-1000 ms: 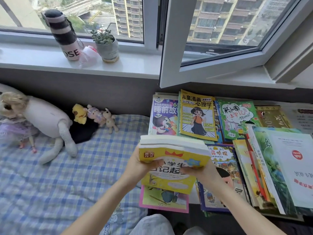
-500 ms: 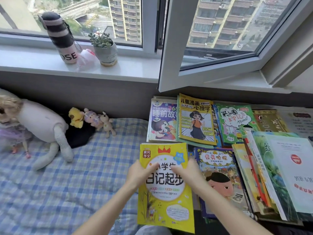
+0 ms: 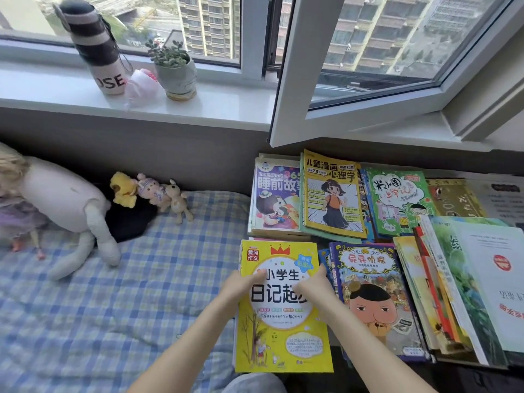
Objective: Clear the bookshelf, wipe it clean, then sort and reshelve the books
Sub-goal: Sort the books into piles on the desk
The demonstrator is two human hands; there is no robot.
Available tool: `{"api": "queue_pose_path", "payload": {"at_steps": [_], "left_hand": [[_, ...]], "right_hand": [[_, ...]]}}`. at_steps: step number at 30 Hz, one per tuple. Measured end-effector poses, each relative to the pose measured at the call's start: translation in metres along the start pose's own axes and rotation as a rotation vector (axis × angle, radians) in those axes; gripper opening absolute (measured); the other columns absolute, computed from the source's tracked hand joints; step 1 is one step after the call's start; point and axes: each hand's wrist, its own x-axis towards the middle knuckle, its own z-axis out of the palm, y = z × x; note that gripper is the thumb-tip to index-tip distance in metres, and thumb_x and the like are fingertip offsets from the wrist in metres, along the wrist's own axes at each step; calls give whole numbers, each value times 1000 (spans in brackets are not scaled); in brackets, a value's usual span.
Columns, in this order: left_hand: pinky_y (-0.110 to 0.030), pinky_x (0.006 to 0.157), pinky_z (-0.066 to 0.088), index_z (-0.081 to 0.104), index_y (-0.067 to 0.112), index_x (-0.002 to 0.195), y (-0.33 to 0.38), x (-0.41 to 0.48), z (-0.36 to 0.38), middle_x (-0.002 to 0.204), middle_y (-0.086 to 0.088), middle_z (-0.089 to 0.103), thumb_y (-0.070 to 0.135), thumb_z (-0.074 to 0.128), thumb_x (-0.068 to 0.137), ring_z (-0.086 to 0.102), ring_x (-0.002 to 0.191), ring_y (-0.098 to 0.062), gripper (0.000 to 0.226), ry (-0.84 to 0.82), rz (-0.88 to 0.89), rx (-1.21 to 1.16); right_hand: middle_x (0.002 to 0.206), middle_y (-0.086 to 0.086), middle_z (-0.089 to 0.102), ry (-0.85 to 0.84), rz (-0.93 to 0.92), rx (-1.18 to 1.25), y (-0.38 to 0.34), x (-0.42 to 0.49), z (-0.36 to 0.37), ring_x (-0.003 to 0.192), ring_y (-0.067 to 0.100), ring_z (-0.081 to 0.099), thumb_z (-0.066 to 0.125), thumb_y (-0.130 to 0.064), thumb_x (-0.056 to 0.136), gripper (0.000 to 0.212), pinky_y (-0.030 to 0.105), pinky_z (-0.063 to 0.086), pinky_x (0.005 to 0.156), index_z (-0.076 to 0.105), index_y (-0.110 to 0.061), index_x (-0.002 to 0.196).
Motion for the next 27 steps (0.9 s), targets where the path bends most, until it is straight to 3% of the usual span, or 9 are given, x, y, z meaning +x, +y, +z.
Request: {"api": "queue_pose_path", "payload": {"at_steps": [2, 6, 9, 11, 14, 16, 19, 23, 27], "left_hand": [[-37, 76, 57, 63, 7, 112, -1, 6, -4, 104, -11, 72, 37, 78, 76, 72, 88, -24, 50, -23, -81, -126], [-27, 54, 54, 65, 4, 109, -11, 5, -5, 91, -10, 75, 32, 79, 76, 73, 77, -24, 46, -45, -75, -185], [-35, 64, 58, 65, 8, 109, -22, -4, -10, 90, -9, 75, 24, 83, 71, 73, 80, -26, 46, -21, -5, -230], [-45, 73, 59, 62, 7, 113, -31, -14, -16, 93, -12, 75, 18, 86, 59, 73, 82, -31, 60, -12, 21, -306], [-50, 67, 59, 54, 7, 119, -45, -29, -26, 100, -18, 72, 13, 84, 48, 71, 84, -38, 77, 49, 58, -466], [-56, 68, 57, 52, 8, 121, -49, -36, -32, 108, -22, 69, 10, 87, 44, 69, 88, -44, 85, 45, 115, -532], [-63, 76, 53, 51, 8, 124, -35, -52, -36, 117, -27, 63, 13, 87, 44, 64, 98, -48, 88, -46, 271, -534], [-55, 77, 55, 49, 5, 127, -1, -67, -34, 116, -24, 64, 9, 80, 52, 64, 102, -43, 82, -157, 474, -459], [-38, 73, 56, 51, 2, 125, 28, -64, -36, 108, -15, 69, 11, 80, 48, 67, 99, -32, 83, -110, 598, -344]], "right_hand": [[136, 13, 47, 14, 52, 195, 1, 6, 0, 94, 22, 48, 64, -9, 85, 94, 37, 46, 84, -2, -20, 152], [128, 10, 55, 59, 75, 231, 15, 12, 12, 105, 29, 59, 70, -23, 69, 88, 47, 52, 89, 23, -17, 142], [131, 10, 54, 37, 69, 321, 23, 15, 18, 107, 29, 61, 72, -25, 54, 99, 49, 53, 90, 27, -15, 142], [128, 9, 57, -8, 50, 405, 23, 10, 22, 102, 27, 64, 74, -22, 55, 98, 47, 54, 88, 30, -16, 142], [117, 6, 64, -160, 12, 479, 18, 1, 25, 93, 24, 68, 78, -13, 67, 81, 44, 57, 83, 38, -14, 137], [111, 4, 66, -279, -41, 522, 16, -4, 20, 90, 22, 69, 78, -6, 73, 68, 38, 58, 75, 43, -13, 131], [116, -1, 64, -357, -199, 484, 9, -14, -1, 98, 14, 65, 84, -14, 61, 85, 23, 49, 72, 42, -21, 134], [115, 5, 68, -311, -378, 538, -1, -28, -34, 100, 18, 67, 88, -14, 44, 89, 23, 51, 75, 52, -20, 126], [110, 7, 68, -147, -537, 537, -9, -45, -59, 95, 17, 68, 92, -7, 40, 82, 29, 56, 75, 56, -21, 112]]}}
